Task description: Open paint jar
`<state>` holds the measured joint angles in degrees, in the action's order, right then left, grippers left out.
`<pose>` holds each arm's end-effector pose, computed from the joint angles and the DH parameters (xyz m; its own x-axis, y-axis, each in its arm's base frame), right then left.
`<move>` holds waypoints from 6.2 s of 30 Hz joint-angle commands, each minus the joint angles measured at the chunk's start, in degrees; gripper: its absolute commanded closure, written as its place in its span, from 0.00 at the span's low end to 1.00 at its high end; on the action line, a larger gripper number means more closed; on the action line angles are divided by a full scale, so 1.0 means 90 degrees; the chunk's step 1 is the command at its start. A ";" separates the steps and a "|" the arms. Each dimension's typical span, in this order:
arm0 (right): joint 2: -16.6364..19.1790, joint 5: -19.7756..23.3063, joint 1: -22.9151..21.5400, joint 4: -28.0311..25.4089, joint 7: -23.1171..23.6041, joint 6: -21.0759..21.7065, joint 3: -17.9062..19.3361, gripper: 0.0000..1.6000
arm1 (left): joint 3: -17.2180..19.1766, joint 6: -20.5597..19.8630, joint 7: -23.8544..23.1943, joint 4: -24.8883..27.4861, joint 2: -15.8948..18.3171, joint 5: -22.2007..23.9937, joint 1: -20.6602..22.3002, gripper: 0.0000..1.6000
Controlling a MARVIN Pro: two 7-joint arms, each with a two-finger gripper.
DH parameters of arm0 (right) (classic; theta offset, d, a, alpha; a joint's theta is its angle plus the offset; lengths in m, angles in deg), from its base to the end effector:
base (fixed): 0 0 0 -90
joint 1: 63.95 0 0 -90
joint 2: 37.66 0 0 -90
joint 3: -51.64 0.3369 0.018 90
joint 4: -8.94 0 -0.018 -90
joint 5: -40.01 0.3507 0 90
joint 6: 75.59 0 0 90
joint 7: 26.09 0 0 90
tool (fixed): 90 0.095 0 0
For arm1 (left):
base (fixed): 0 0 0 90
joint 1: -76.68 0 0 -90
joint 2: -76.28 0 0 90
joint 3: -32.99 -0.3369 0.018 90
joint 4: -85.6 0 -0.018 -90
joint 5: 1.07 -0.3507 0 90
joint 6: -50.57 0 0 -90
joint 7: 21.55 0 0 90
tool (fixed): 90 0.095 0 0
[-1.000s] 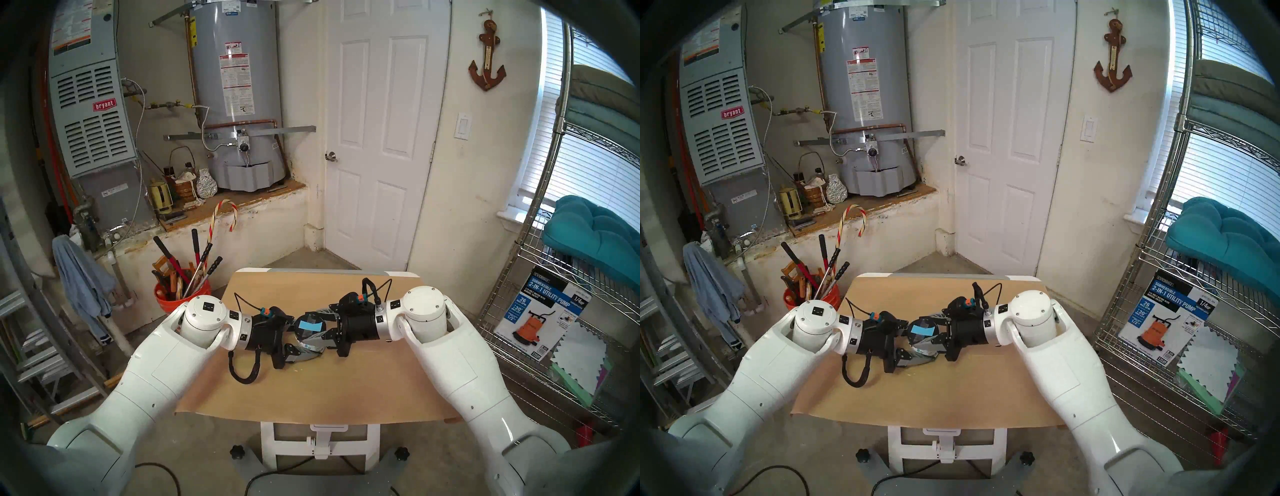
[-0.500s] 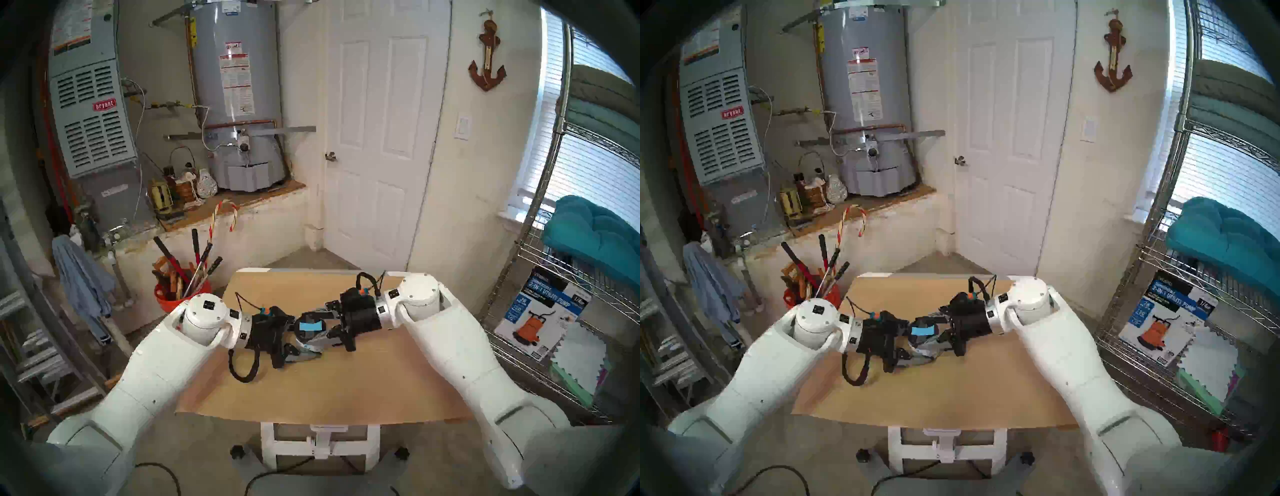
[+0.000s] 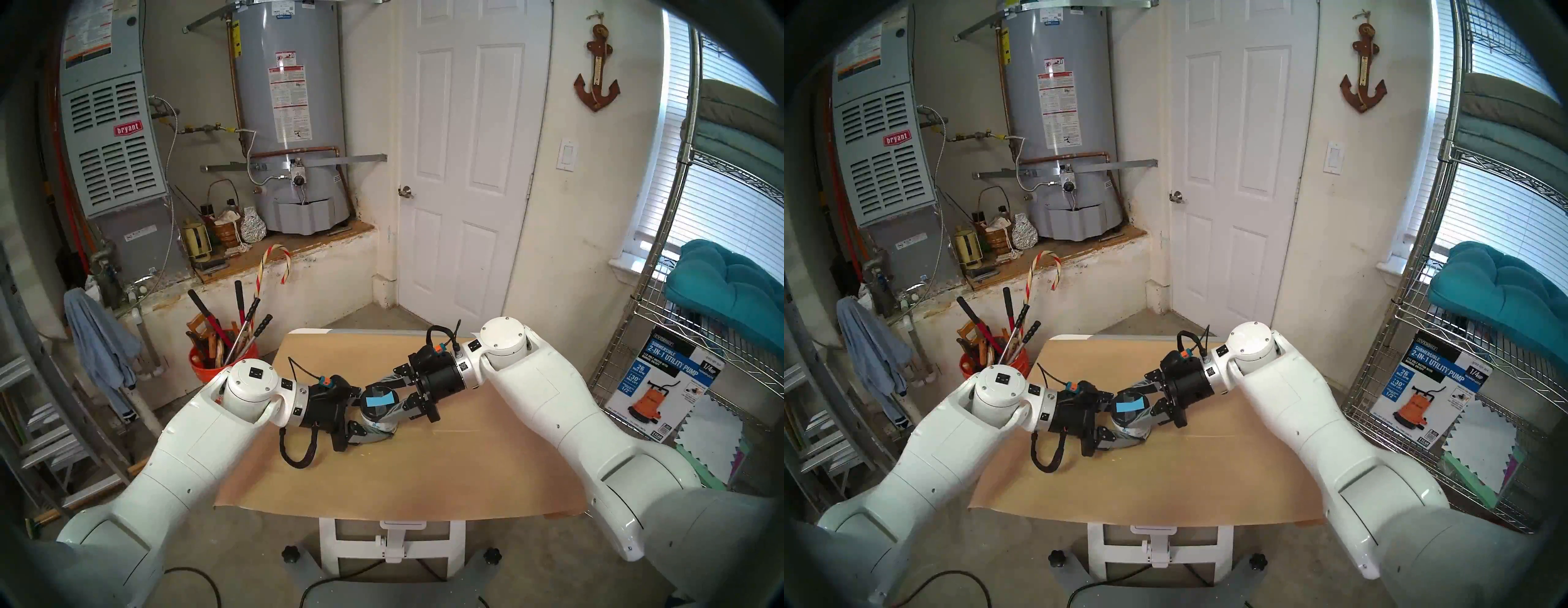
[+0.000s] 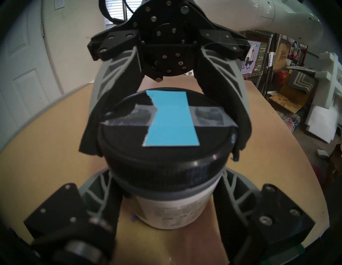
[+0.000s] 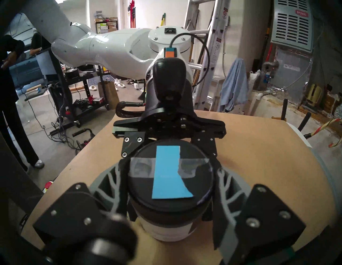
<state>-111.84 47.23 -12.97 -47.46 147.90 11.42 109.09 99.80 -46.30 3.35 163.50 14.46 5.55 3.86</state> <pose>0.5378 0.0916 -0.3216 -0.1058 0.3924 0.9137 0.9777 0.2085 0.0237 0.4614 -0.0040 -0.3717 0.0859 -0.4632 0.8821 -0.9806 -0.1958 -0.0073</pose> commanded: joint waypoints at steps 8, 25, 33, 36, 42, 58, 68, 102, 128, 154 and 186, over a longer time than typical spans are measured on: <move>0.0195 0.0835 -0.0195 0.0148 0.0112 -0.0272 -0.0805 0.00 | -0.0086 -0.0027 -0.0023 -0.0013 0.0016 -0.0002 -0.0157 1.00; 0.0780 0.1426 0.1055 -0.1209 -0.0652 0.0273 0.0375 0.00 | -0.0113 -0.0002 0.0165 -0.0057 0.0003 0.0029 -0.0215 1.00; 0.0729 0.1375 0.1394 -0.1512 -0.1154 0.0224 0.0507 0.00 | -0.0153 0.0022 0.0160 -0.0120 0.0000 0.0043 -0.0136 1.00; 0.0696 0.1381 0.1407 -0.1523 -0.1280 0.0237 0.0555 0.00 | -0.0166 0.0023 0.0150 -0.0137 0.0002 0.0057 -0.0121 1.00; 0.0649 0.1394 0.1492 -0.1664 -0.1479 0.0169 0.0674 0.00 | -0.0182 0.0015 0.0161 -0.0147 0.0023 0.0080 -0.0135 1.00; 0.0759 0.1069 0.1393 -0.2083 -0.1323 0.0245 0.0466 0.00 | -0.0241 0.0026 0.0142 -0.0174 0.0046 0.0127 -0.0065 1.00; 0.0720 0.0805 0.1368 -0.2078 -0.1263 0.0288 0.0312 0.00 | -0.0287 0.0007 0.0155 -0.0199 0.0053 0.0139 -0.0022 1.00; 0.0458 0.0630 0.1329 -0.2045 -0.1366 0.0283 0.0161 0.00 | -0.0397 0.0046 0.0180 -0.0274 0.0103 0.0220 0.0004 1.00; 0.0633 0.0758 0.1358 -0.2077 -0.1343 0.0131 0.0433 0.65 | -0.0457 0.0023 0.0246 -0.0188 0.0186 0.0310 -0.0034 1.00; 0.0806 0.1228 0.1802 -0.1761 -0.2025 0.0212 0.1661 0.67 | -0.0557 -0.0059 0.0363 -0.0019 0.0316 0.0310 -0.0047 1.00; 0.0921 0.0998 0.2129 -0.1370 -0.2287 -0.0058 0.1773 0.66 | -0.0588 -0.0190 0.0473 0.0167 0.0510 0.0404 -0.0090 0.52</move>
<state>-103.39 56.30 6.63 -58.98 127.15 11.26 125.16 94.82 -47.03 7.53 165.07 17.71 9.70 4.58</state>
